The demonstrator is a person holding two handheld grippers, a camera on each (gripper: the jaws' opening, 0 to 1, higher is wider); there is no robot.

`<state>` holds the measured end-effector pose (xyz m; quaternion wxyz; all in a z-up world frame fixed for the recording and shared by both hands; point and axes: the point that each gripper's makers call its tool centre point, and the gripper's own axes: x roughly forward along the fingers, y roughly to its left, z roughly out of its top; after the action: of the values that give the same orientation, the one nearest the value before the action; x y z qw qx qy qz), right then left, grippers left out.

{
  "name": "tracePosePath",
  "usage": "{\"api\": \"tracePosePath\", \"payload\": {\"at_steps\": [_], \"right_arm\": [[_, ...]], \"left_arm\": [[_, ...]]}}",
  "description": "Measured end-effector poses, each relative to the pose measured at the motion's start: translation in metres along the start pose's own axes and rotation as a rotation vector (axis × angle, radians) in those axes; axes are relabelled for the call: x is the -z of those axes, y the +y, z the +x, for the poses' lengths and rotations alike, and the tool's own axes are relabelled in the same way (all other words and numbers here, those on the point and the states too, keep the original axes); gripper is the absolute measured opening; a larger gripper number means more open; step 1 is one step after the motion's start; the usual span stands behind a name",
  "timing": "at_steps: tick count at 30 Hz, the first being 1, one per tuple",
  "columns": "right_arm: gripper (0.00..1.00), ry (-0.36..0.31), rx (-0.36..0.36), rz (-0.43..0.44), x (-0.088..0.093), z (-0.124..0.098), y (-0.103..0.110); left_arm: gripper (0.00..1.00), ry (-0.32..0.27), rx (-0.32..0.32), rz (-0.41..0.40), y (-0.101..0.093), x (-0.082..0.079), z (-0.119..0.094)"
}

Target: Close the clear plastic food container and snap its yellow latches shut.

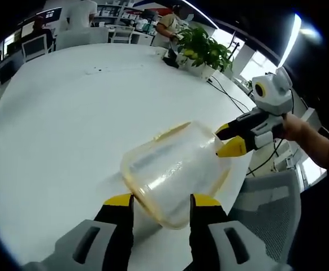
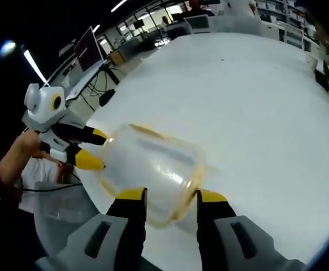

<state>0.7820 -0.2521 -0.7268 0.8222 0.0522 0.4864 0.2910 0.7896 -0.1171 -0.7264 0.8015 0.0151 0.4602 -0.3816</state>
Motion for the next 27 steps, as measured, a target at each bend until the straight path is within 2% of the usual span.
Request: {"api": "tracePosePath", "payload": {"at_steps": [7, 14, 17, 24, 27], "right_arm": [[0.32, -0.017, -0.024, -0.012, 0.001, -0.002, 0.000], [0.33, -0.031, -0.040, -0.048, -0.004, -0.010, 0.003], [0.33, -0.049, -0.039, -0.094, -0.010, -0.014, 0.005], [0.30, -0.087, -0.063, -0.201, -0.025, -0.017, 0.016], [0.29, -0.093, -0.077, -0.241, -0.030, -0.016, 0.021]], "left_arm": [[0.33, -0.019, 0.018, -0.017, 0.001, 0.001, -0.001], [0.32, -0.046, 0.020, 0.022, 0.001, -0.003, -0.006], [0.32, -0.067, 0.018, 0.022, 0.001, -0.009, -0.011], [0.32, -0.095, -0.006, 0.092, -0.001, -0.024, -0.017], [0.32, -0.100, 0.012, 0.110, -0.007, -0.030, -0.017]]}}
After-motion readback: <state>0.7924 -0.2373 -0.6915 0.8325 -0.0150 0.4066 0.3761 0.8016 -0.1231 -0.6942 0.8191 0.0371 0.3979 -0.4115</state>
